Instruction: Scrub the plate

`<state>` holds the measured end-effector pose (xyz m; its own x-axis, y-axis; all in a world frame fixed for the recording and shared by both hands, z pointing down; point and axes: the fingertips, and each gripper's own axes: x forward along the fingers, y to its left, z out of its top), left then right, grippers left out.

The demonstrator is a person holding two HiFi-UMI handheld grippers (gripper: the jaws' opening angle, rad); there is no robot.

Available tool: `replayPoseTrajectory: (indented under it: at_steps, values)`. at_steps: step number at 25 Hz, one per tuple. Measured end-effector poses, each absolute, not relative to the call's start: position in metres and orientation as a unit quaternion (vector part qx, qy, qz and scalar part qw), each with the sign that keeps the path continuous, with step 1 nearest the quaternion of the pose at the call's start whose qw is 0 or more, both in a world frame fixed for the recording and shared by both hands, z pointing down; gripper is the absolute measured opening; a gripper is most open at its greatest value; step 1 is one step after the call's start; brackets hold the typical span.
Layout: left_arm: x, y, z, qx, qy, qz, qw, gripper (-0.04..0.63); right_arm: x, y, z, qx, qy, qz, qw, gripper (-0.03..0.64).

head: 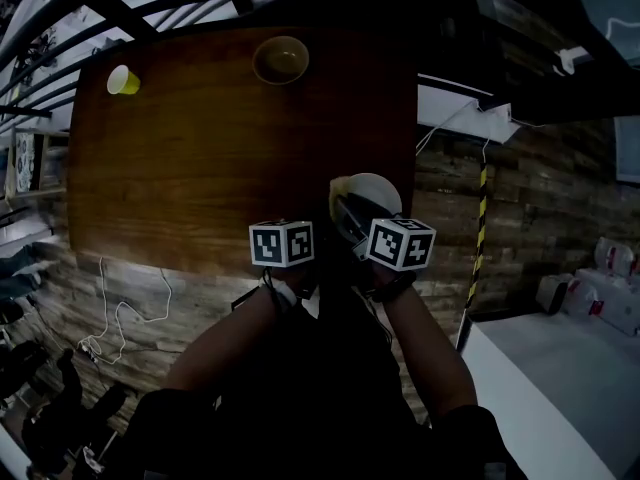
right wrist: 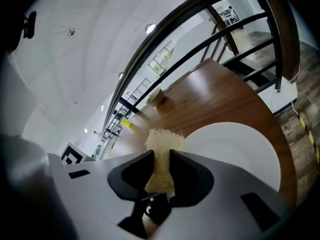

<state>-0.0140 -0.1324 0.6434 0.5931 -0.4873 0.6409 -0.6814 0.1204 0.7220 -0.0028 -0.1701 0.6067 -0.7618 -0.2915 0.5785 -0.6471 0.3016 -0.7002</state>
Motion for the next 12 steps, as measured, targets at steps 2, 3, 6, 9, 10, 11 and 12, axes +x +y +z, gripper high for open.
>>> replayPoseTrajectory:
  at_steps: [2, 3, 6, 9, 10, 11, 12]
  values:
    - [-0.014, -0.133, 0.643, 0.656, -0.445, 0.078, 0.605, 0.061, 0.002, -0.171, 0.608, 0.301, -0.785, 0.515, 0.171, 0.109]
    - [-0.014, -0.133, 0.643, 0.656, -0.446, 0.078, 0.605, 0.061, 0.004, -0.171, 0.608, 0.303, -0.785, 0.513, 0.172, 0.109]
    - [-0.015, -0.135, 0.643, 0.655, -0.449, 0.078, 0.603, 0.061, 0.011, -0.171, 0.608, 0.312, -0.784, 0.508, 0.174, 0.109]
    - [-0.014, -0.136, 0.643, 0.652, -0.452, 0.077, 0.604, 0.062, 0.021, -0.172, 0.607, 0.321, -0.781, 0.508, 0.171, 0.109]
    - [-0.014, -0.137, 0.642, 0.651, -0.453, 0.077, 0.604, 0.061, 0.025, -0.171, 0.606, 0.324, -0.78, 0.508, 0.17, 0.109]
    - [-0.014, -0.138, 0.642, 0.651, -0.454, 0.077, 0.604, 0.063, 0.029, -0.171, 0.606, 0.328, -0.779, 0.507, 0.169, 0.109]
    - [-0.015, -0.138, 0.642, 0.65, -0.455, 0.078, 0.604, 0.062, 0.033, -0.171, 0.606, 0.332, -0.778, 0.506, 0.169, 0.109]
